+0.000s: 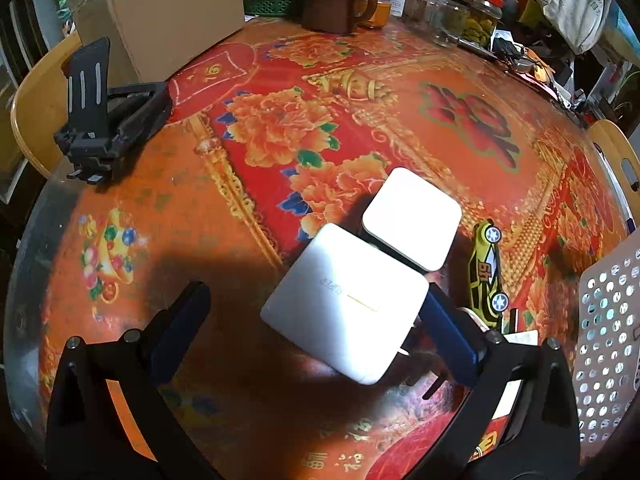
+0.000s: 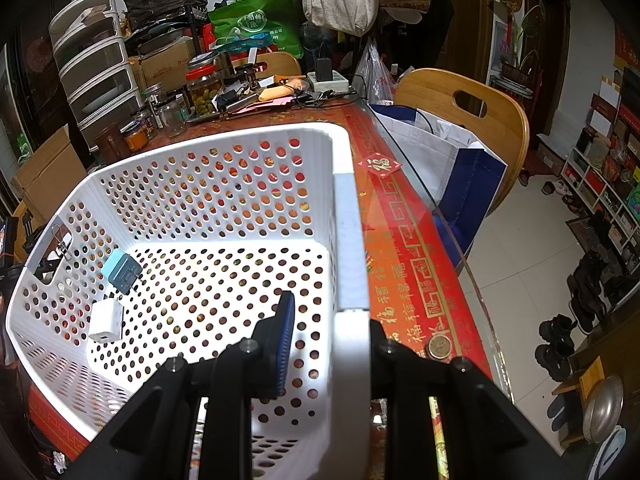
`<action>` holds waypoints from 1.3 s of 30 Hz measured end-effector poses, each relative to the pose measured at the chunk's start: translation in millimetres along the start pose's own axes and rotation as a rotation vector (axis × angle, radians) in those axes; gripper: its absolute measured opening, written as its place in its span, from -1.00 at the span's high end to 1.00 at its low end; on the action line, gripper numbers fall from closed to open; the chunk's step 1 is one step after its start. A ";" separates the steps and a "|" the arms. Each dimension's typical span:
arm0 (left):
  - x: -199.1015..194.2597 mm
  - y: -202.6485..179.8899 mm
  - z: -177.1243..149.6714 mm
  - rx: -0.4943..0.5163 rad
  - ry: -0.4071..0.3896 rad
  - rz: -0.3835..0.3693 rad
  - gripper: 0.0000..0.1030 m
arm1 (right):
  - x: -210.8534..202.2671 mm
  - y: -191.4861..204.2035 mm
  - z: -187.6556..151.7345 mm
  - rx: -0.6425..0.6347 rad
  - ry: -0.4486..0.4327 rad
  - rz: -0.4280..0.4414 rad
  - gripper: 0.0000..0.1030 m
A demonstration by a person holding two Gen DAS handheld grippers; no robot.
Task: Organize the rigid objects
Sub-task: 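Grasp the larger white charger with the left tool and lift it, then carry the larger white charger into the basket and release it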
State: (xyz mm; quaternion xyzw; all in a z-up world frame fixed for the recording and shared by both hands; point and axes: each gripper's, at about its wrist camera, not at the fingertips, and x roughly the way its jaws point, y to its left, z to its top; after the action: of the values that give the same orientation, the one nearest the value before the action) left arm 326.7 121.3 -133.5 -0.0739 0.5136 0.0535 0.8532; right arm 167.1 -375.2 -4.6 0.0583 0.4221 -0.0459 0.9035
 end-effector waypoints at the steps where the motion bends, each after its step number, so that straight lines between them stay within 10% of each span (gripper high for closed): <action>1: 0.4 -0.5 0.1 -0.005 0.004 -0.012 -0.86 | 0.2 -0.2 0.1 0.000 0.000 0.001 0.57; 4: -2.4 -8.3 -0.4 0.016 -0.015 0.015 -0.37 | 0.0 0.3 0.2 -0.001 0.000 0.001 0.57; 27: -122.2 -55.1 -14.0 0.220 -0.369 0.224 -0.38 | -0.9 1.0 -1.1 -0.019 0.000 -0.001 0.57; 39: -211.9 -170.7 -36.1 0.459 -0.503 0.116 -0.38 | -1.5 0.8 -0.6 -0.018 -0.001 0.001 0.57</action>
State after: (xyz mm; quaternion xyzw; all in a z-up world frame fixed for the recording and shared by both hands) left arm 225.0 -56.4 49.3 0.1648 0.2892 0.0015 0.9430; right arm 165.8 -374.3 -3.8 0.0502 0.4219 -0.0415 0.9043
